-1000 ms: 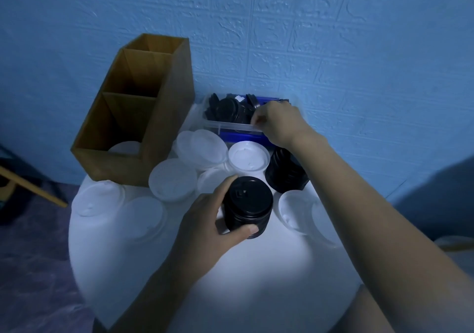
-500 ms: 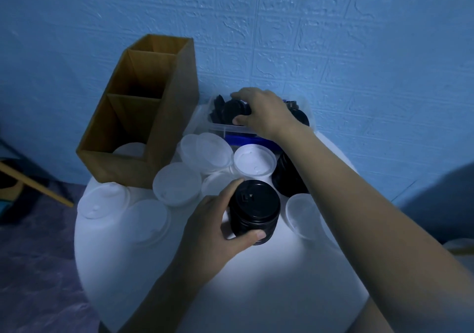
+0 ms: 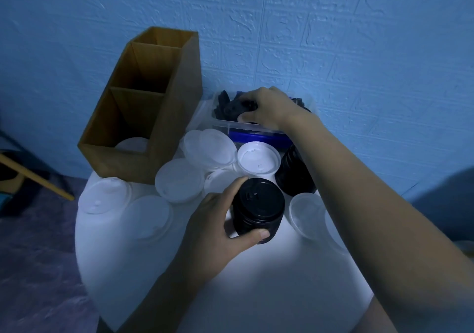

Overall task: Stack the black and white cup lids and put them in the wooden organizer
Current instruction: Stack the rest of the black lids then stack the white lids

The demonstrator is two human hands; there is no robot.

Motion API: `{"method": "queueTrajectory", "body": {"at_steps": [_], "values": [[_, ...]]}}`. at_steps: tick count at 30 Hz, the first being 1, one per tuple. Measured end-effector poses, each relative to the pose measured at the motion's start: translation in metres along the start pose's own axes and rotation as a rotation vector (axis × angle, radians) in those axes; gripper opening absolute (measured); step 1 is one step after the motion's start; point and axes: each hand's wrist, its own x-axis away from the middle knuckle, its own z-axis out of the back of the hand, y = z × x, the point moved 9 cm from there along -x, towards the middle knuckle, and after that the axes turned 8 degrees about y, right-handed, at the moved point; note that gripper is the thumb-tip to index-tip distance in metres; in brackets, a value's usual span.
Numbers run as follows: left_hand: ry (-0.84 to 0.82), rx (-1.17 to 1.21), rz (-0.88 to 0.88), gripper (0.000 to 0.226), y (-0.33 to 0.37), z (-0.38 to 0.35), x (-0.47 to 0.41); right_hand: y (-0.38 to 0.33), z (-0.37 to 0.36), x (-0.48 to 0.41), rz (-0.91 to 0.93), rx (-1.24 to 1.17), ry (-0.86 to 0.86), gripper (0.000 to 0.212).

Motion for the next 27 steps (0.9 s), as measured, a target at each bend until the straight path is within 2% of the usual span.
{"method": "queueTrajectory", "body": {"at_steps": [10,12,17,22,27], "values": [[0.005,0.000,-0.012,0.097,-0.001,0.000,0.000,0.004,0.015,0.008,-0.051,-0.050,0.190,0.056],[0.008,0.002,-0.021,0.098,0.000,0.001,-0.001,0.000,0.028,0.020,-0.079,-0.102,0.216,0.053],[0.023,0.024,-0.003,0.089,-0.004,0.001,-0.002,-0.026,0.058,0.097,-0.043,-0.391,0.248,0.037],[0.015,0.126,0.019,0.087,-0.005,-0.002,-0.001,-0.029,0.045,0.192,0.001,-0.348,0.232,0.044],[0.007,0.172,0.002,0.080,0.000,-0.003,-0.003,-0.016,0.020,0.233,-0.049,-0.393,0.325,0.055]]}}
